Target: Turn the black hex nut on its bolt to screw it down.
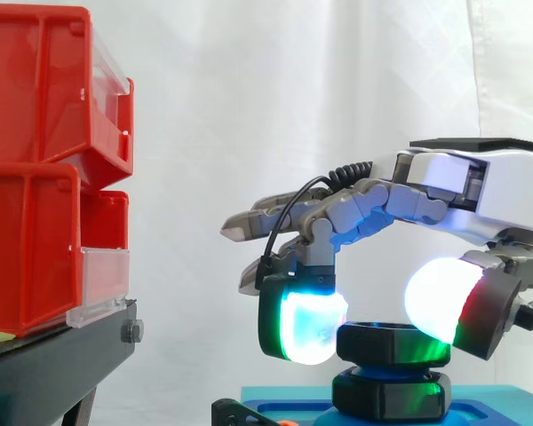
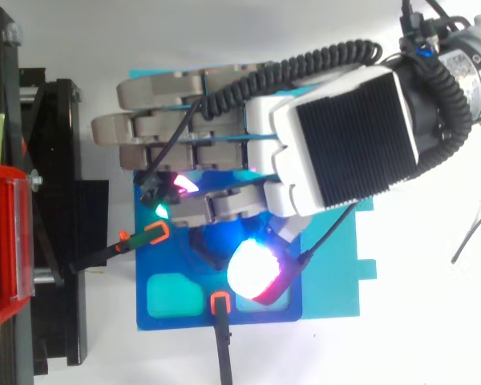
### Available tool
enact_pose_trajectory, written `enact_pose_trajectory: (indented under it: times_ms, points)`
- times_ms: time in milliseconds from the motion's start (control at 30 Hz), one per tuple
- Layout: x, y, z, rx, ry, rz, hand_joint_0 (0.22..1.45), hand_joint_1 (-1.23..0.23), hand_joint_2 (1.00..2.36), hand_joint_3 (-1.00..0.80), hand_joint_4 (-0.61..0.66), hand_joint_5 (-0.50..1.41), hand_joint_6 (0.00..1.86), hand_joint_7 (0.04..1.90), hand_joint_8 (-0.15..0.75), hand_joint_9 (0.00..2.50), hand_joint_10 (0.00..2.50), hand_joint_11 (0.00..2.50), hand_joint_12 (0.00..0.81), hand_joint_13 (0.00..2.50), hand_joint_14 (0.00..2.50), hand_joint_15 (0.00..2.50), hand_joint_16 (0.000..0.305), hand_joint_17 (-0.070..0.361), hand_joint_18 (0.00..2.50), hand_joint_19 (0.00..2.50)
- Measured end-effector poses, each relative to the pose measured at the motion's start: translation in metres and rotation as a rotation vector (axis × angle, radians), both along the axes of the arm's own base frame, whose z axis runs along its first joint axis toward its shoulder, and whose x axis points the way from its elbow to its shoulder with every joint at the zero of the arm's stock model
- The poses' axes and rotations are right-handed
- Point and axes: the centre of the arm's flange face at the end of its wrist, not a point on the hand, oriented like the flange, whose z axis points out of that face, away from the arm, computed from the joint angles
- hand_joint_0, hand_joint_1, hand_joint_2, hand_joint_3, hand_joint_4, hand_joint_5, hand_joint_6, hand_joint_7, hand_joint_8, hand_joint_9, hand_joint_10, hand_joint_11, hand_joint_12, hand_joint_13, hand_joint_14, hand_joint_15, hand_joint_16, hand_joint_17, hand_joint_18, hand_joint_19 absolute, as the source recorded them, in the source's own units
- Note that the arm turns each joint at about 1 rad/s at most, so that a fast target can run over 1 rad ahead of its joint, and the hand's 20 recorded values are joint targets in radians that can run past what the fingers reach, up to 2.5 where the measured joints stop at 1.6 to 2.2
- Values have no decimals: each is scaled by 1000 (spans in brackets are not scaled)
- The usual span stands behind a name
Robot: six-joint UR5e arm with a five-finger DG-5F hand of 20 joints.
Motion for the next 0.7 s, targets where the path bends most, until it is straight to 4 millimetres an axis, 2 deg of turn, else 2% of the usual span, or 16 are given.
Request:
enact_pose_trajectory:
  times_ms: [200,500,700]
  points:
    - [-2,-6,2,-3,-9,17,448,-245,1000,-500,203,-110,744,1026,250,717,5,153,370,382,0,0,45,102,233,211]
    - [6,9,11,6,-35,32,440,-208,1000,-500,204,-72,500,1316,242,696,5,136,376,357,0,0,47,106,201,221]
    - [15,31,22,15,-44,29,431,-168,1000,-500,249,-86,503,1048,235,659,0,50,383,325,0,0,49,110,193,215]
